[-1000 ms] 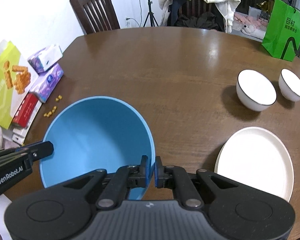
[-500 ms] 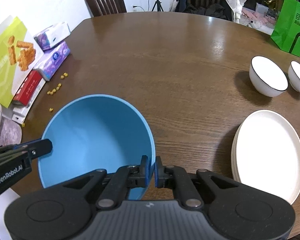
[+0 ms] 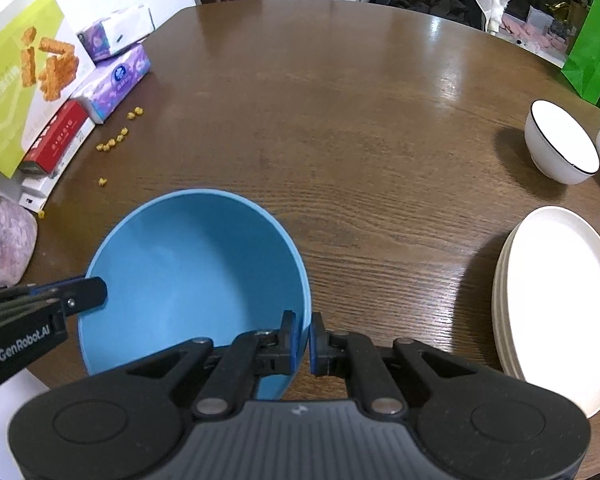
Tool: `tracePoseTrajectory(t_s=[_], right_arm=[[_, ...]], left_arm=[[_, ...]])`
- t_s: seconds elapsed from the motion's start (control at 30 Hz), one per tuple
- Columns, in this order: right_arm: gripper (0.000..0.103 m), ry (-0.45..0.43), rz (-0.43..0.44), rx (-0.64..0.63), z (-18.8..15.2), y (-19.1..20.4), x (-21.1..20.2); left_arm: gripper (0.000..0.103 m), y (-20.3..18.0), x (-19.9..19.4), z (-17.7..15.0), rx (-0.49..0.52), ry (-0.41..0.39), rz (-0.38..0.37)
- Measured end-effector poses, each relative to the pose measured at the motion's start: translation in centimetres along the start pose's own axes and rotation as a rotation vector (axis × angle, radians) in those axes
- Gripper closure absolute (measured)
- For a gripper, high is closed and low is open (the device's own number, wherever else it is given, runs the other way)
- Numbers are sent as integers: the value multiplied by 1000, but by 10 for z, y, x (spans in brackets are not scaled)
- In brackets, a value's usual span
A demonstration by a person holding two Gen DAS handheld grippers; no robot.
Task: Organize plates and bowls
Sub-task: 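Lower the blue bowl onto the table beside the plates and open both grippers, then pull both grippers back away from the placed blue bowl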
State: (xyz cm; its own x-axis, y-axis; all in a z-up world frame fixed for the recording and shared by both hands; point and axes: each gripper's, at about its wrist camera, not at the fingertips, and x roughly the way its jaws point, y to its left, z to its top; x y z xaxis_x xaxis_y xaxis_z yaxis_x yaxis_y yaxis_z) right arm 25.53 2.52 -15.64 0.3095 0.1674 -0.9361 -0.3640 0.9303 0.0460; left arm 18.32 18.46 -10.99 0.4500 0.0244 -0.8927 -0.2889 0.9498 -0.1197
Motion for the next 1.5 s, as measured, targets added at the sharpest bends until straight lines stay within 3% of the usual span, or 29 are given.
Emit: tracePoseTrajectory(t_s=[0.47,0.67,0.7,0.73,0.77,0.83,0.9,1.0,1.03,1.13,1.23,1.3,1.5], right_arm=[[97,-18,-9,-12,-1,1,7],[92,-25,20,26,0,-5,6],[90,-34,20,29,0,-6,4],[87,-42,18,31,0,-7,3],[84,-49,24,35,0,-9,1],[67,-67,32,43,-2,-12,-4],[56,-89,41,44,-4,-14,-10],[40,-119,38,45,-10,-18,-19],[33,-130,34,45,-13,-20,-23],[16,-164,29,51,-22,-27,-33],[13,-192,35,60,-31,-35,-43],[4,-207,31,56,-36,-40,-50],[0,-250,-9,33,-50,-49,-72]], left_arm=[[97,-2,3,1,30,-5,0],[92,1,0,1,18,-18,-29],[82,2,-1,1,17,-23,-28],[66,2,-2,0,16,-29,-29],[58,3,-5,0,14,-45,-28],[37,3,-10,-1,11,-77,-25],[23,3,-16,-3,16,-101,-29],[10,3,-23,-6,26,-136,-31],[1,3,-26,-8,28,-149,-34],[0,4,-35,-13,33,-196,-33],[0,4,-39,-17,47,-203,-49],[0,2,-42,-22,47,-206,-66],[0,-7,-59,-31,79,-254,-89]])
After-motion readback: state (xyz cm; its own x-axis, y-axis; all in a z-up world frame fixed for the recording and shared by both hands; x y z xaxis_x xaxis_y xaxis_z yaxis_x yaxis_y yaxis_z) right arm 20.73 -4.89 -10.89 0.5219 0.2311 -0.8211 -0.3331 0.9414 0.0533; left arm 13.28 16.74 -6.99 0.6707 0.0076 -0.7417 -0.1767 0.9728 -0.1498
